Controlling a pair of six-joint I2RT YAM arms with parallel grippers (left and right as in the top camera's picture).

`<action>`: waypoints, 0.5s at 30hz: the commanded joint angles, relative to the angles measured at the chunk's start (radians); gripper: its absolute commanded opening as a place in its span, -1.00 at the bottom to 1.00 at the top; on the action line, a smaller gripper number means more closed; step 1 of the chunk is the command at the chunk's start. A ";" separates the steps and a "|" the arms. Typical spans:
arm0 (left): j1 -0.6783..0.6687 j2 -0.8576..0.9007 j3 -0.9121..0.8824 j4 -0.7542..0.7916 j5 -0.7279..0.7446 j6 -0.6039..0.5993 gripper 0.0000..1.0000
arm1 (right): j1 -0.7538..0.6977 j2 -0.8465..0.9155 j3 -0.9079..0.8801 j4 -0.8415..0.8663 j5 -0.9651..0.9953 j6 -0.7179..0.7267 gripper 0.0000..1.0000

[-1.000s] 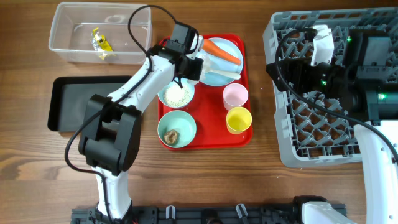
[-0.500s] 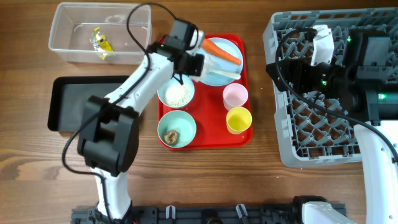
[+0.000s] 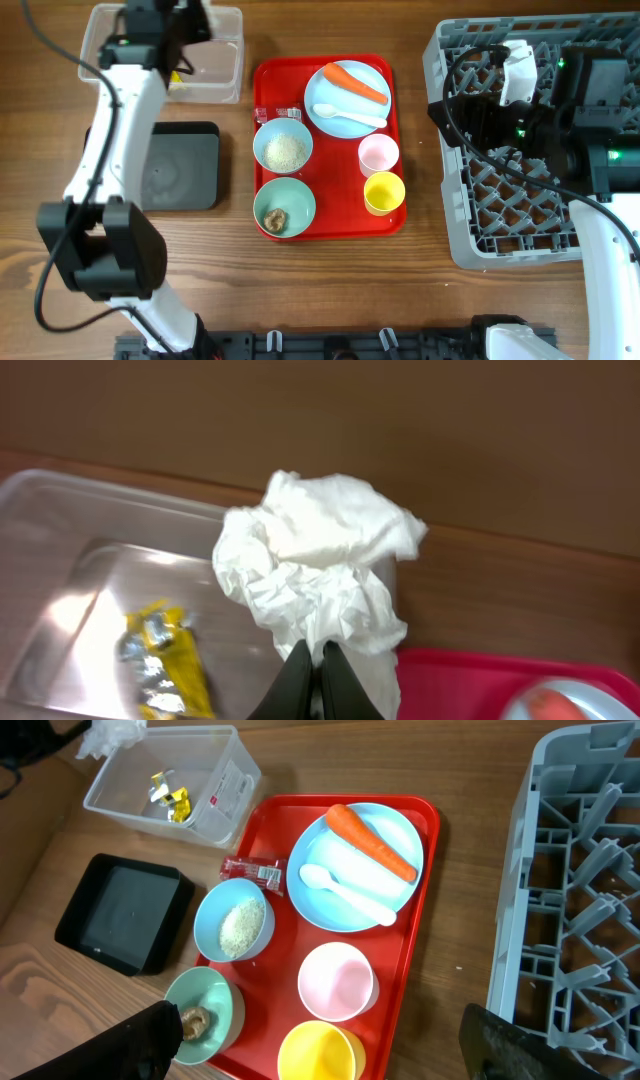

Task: Sort waste into correct bins and load items into the dishwasher rack
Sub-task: 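Move the tissue into the clear bin and open the left gripper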

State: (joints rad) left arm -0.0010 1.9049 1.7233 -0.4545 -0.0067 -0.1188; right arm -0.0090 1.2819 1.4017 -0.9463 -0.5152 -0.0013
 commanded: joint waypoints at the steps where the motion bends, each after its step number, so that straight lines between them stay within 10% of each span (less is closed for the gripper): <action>1: 0.035 0.072 -0.006 0.029 -0.006 -0.016 -0.92 | 0.006 0.005 0.004 -0.001 0.010 0.002 0.82; 4: 0.038 0.093 -0.006 0.034 -0.006 -0.016 -0.50 | 0.006 0.005 0.004 -0.001 0.010 0.002 0.83; 6: 0.035 0.095 -0.006 0.035 -0.006 -0.016 0.73 | 0.006 0.005 0.004 -0.001 0.010 0.002 0.82; 7: 0.035 0.095 -0.006 0.037 -0.006 -0.016 1.00 | 0.006 0.005 0.004 -0.001 0.010 0.002 0.82; 15: 0.023 0.058 -0.006 -0.027 0.042 -0.015 1.00 | 0.006 0.005 0.004 -0.001 0.010 0.002 0.82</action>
State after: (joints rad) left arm 0.0353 1.9980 1.7176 -0.4549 -0.0051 -0.1329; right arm -0.0090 1.2819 1.4017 -0.9463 -0.5156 -0.0013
